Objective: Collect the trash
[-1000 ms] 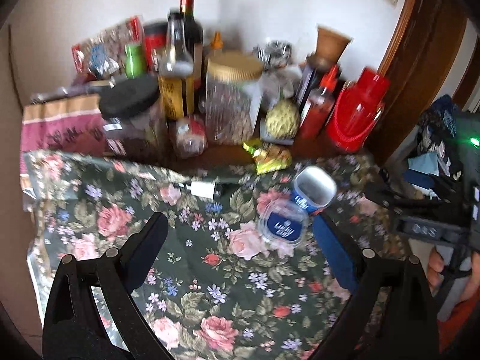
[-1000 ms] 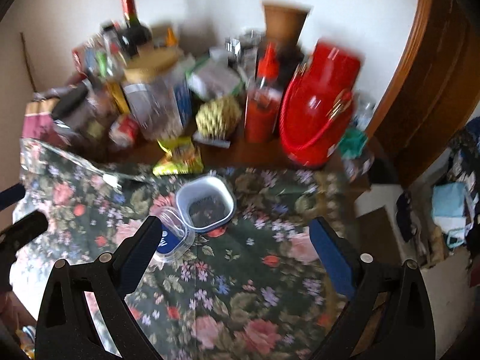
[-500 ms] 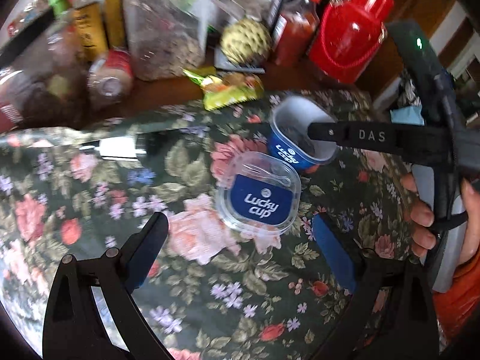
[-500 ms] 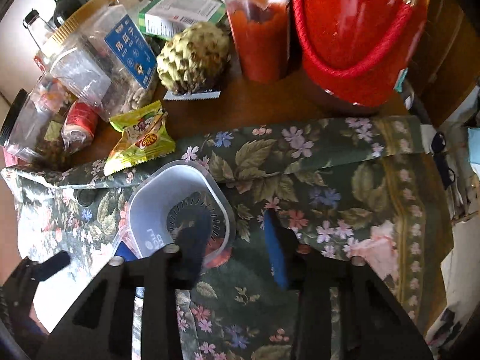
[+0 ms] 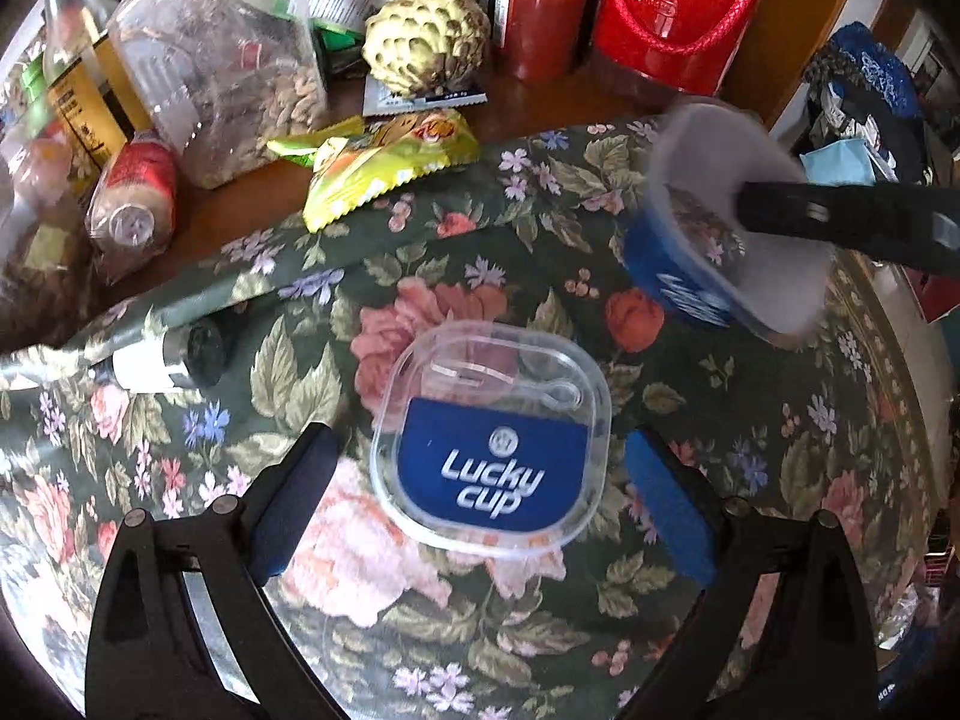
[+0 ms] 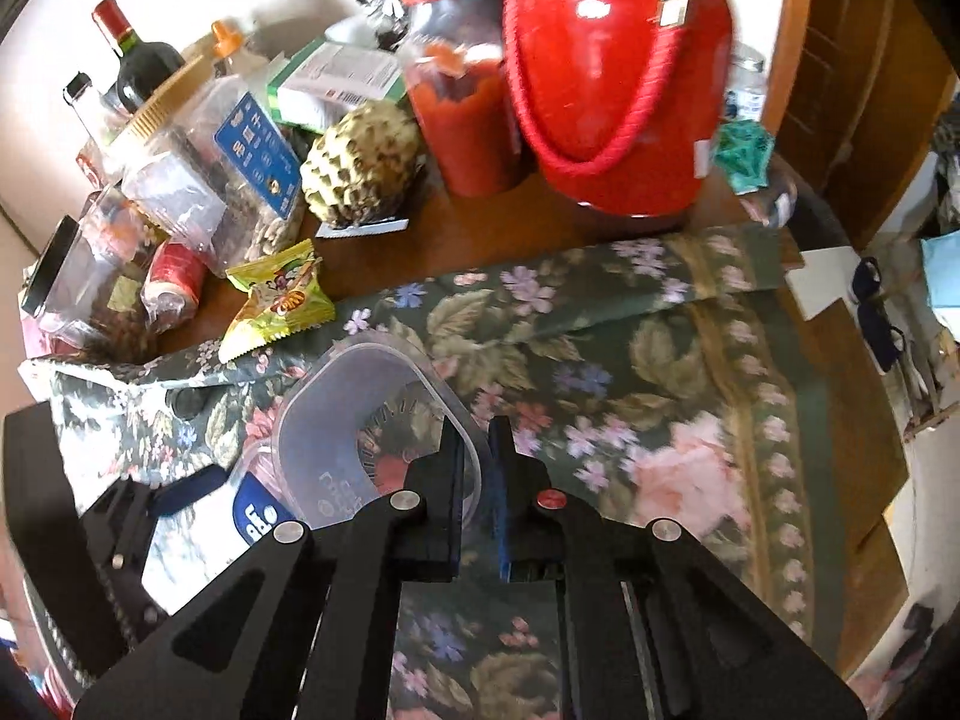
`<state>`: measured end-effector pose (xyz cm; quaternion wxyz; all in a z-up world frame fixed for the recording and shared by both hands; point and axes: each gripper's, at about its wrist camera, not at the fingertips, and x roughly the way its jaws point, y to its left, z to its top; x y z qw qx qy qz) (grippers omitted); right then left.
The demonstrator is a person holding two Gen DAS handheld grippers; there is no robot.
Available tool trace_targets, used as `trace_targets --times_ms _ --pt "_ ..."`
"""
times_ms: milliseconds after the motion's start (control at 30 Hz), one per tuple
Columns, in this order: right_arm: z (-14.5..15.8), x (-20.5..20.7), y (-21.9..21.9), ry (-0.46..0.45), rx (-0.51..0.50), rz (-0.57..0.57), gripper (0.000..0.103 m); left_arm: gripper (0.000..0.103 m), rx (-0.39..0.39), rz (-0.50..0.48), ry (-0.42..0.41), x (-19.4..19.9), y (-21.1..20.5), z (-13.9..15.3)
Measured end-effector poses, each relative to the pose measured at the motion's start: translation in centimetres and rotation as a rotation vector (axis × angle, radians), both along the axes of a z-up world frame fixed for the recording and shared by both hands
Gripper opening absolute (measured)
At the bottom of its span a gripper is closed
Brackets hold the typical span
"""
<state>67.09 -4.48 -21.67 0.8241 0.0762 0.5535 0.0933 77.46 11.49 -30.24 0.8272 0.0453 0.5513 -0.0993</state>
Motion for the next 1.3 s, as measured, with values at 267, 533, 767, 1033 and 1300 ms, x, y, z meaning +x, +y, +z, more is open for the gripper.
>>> trace_targets --times_ms 267,533,767,1033,1300 --pt "2.7 -2.8 -2.4 -0.042 0.005 -0.035 0.007 0.076 -0.019 0.032 -0.075 -0.2 -0.8 0.3" --pt "5.6 -4.9 -4.1 -0.105 0.017 -0.026 0.007 0.074 -0.077 0.120 -0.107 -3.2 -1.0 4.6" --pt "9.5 -8.3 -6.8 -0.207 0.036 0.005 0.007 0.073 -0.131 0.211 -0.257 -8.3 -2.6 12.1" --pt "13.4 -12.7 -9.0 -0.313 0.042 0.112 0.007 0.072 -0.121 0.315 -0.447 -17.0 -5.1 20.5" --pt "16.1 -16.5 -9.6 -0.378 0.078 0.190 0.007 0.072 -0.099 0.380 -0.578 -24.1 -7.2 25.8"
